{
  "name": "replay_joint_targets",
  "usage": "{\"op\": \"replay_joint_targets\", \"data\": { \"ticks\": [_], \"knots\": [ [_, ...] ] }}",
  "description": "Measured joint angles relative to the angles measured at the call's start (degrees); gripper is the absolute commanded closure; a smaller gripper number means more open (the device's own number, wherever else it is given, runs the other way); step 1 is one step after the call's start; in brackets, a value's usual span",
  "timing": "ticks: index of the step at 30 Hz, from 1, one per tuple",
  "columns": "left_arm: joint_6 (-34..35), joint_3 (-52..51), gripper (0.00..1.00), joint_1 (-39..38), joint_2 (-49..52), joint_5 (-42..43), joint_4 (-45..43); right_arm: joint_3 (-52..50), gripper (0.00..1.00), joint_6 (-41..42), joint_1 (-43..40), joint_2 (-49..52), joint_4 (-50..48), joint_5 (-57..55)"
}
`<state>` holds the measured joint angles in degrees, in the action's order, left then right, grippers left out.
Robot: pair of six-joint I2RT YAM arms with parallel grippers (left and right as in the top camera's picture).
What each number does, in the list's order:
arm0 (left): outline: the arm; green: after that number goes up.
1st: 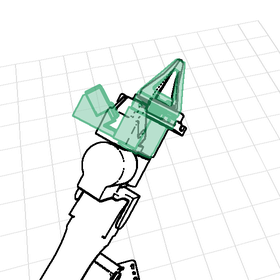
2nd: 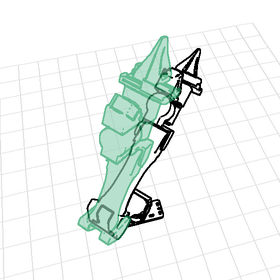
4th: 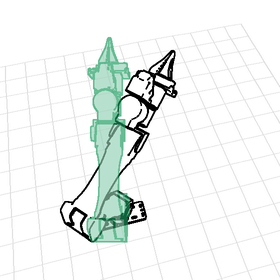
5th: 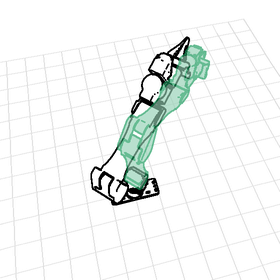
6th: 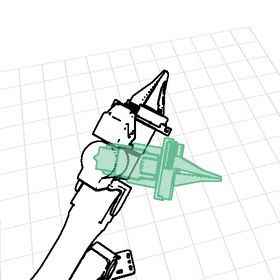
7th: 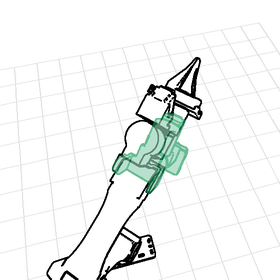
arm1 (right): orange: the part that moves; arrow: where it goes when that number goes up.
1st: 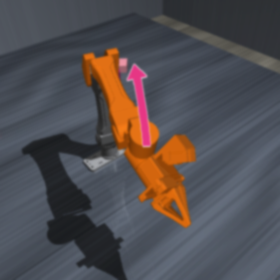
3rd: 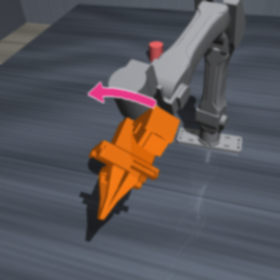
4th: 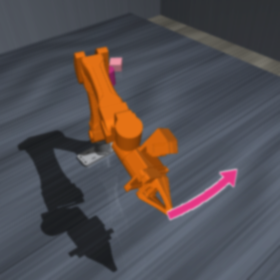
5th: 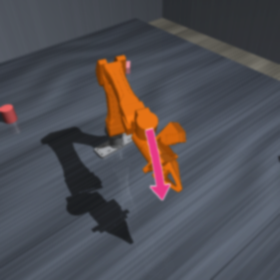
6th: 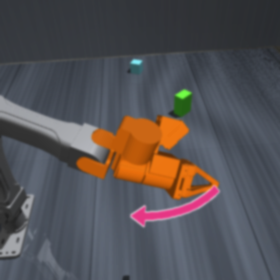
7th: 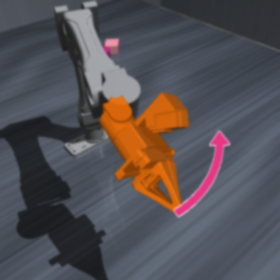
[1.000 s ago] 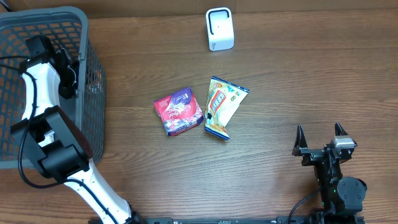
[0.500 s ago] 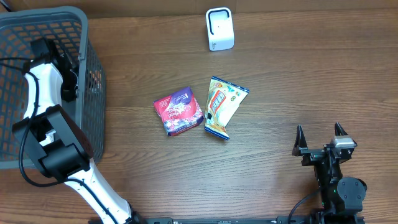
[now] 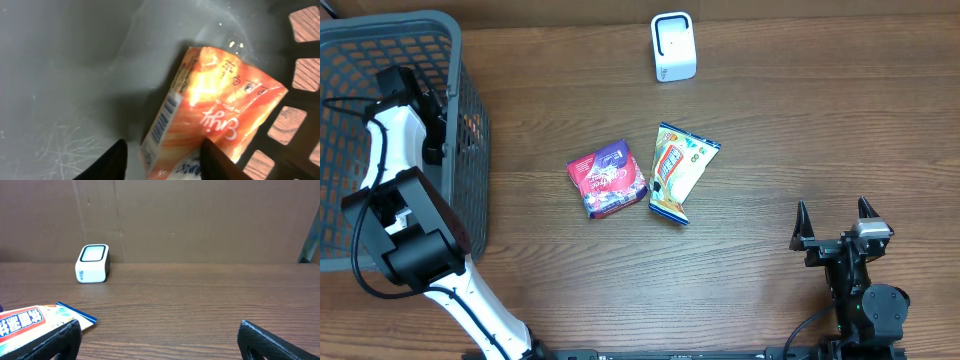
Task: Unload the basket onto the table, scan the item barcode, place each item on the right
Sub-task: 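Grasp the orange box in the basket with the left gripper, then lift the orange box out and place it beside the pad pack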
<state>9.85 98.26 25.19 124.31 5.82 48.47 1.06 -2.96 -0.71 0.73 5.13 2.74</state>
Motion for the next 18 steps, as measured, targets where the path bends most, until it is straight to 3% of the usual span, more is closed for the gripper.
{"op": "replay_joint_targets", "data": {
  "ticks": [3,5,10,18],
  "knots": [
    [0.02,0.00,0.79,-0.11,0.00,0.37,-0.04,0.00,0.00,-0.02,0.00,0.00,0.00,-0.02],
    [0.02,0.00,0.96,-0.09,0.00,0.50,-0.02,0.00,0.00,-0.02,0.00,0.00,0.00,-0.02],
    [-0.39,0.02,0.96,-0.09,-0.11,0.57,0.57,0.00,0.00,-0.02,0.02,0.00,0.00,-0.02],
    [1.09,2.97,0.96,0.90,-0.11,-2.29,8.63,0.00,0.00,0.00,0.00,0.00,-0.02,-0.02]
  ]
}}
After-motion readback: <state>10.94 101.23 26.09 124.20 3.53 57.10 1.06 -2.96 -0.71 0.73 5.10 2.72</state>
